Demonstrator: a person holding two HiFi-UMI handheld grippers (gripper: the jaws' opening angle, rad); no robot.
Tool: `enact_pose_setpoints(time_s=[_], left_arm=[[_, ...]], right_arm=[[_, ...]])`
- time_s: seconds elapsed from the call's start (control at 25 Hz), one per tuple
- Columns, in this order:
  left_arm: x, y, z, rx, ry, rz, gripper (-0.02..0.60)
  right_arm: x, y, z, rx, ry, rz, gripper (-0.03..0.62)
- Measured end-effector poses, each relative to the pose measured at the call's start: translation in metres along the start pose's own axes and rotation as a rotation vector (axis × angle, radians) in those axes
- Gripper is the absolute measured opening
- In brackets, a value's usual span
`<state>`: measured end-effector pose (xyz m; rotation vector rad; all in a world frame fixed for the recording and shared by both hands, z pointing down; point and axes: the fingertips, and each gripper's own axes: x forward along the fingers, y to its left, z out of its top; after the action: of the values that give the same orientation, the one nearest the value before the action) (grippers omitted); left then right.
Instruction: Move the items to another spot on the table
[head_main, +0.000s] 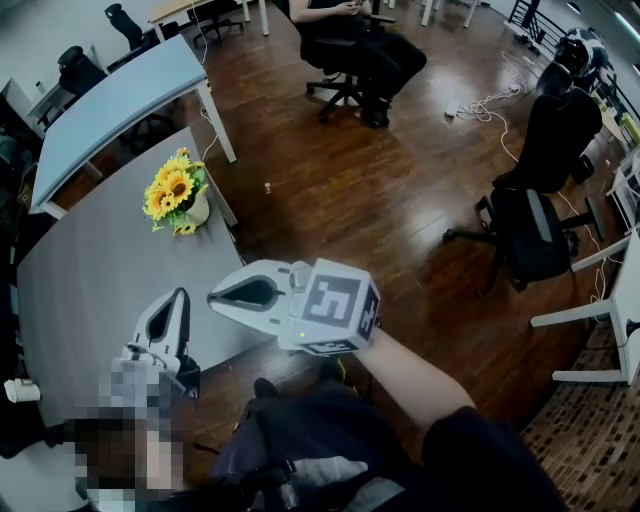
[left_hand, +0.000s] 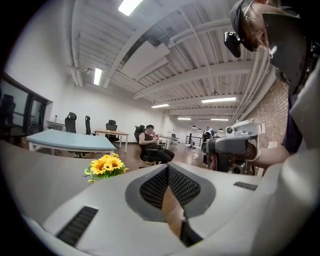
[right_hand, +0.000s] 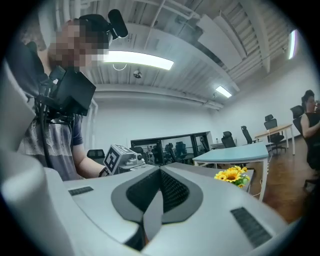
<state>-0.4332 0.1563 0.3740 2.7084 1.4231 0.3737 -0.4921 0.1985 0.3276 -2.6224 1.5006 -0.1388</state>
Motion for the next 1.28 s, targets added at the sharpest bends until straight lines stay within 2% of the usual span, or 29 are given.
enact_pose_setpoints(time_s=[0.2,0.4,0.48,0.64,0.8,1.16,1.28], left_arm=[[0.025,-0.014,-0.001,0.013,0.01,0.027,0.018],[0.047,-0.006,0.001,0.05,0.034,0.022,0.018],[0.058,0.001,0.0,0.029,0.035,0.008,0.018],[0.086,0.016,-0.005,-0.07,0.015,-0.03,0.018],[0.106,0.032,-0.005,-0.076,0.007,-0.072,0.018],[0.133,0.04,-0.014,-0.104,0.049,-0.08,0.018],[0.146,0.038,-0.012,-0.09,0.061,-0.056,0.018]], right_arm=[[-0.043,-0.032,-0.003,0.021,-0.013,-0.037,-0.021],[-0.056,-0.06,-0.002,0.044,-0.011,-0.1,-0.021],[-0.061,-0.07,0.0,0.049,0.003,-0.137,-0.021],[-0.072,-0.09,-0.013,0.058,0.05,-0.201,-0.021],[-0.071,-0.109,-0.011,0.06,0.052,-0.264,-0.021],[-0.082,-0.14,-0.022,0.076,0.069,-0.296,-0.021],[-0.09,-0.153,-0.029,0.078,0.066,-0.268,-0.021]])
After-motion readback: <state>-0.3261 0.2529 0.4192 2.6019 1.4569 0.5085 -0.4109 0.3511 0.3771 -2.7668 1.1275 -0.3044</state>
